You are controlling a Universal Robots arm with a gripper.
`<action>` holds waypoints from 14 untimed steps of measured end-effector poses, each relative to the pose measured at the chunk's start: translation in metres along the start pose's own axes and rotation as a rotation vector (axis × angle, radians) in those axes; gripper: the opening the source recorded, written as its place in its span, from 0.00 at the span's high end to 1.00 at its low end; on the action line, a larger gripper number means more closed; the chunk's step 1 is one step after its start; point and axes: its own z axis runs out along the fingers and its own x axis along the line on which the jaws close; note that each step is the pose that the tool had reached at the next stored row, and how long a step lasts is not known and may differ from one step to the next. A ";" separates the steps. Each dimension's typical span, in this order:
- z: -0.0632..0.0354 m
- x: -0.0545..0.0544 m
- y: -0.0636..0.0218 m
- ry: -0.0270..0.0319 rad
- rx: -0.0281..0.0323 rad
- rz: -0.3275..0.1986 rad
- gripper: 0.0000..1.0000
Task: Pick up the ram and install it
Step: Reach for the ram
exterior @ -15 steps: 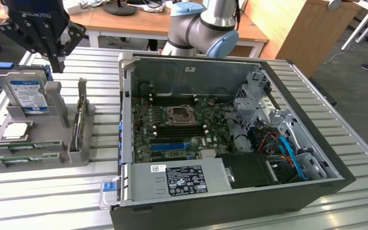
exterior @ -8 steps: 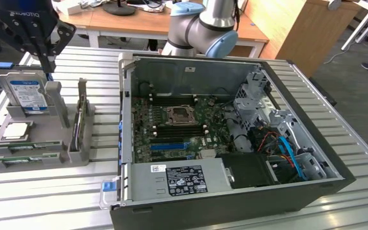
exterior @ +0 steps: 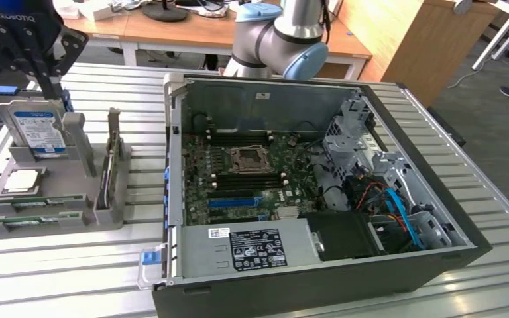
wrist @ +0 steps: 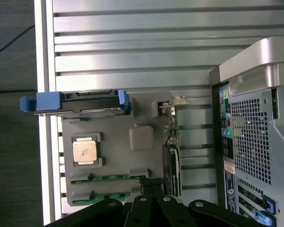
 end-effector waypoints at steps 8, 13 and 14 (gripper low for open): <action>0.0010 0.016 0.0006 0.0001 0.0000 0.000 0.89; 0.0014 0.026 0.0006 0.0001 0.0001 0.000 0.89; 0.0015 0.028 0.0005 0.0000 0.0000 0.000 0.89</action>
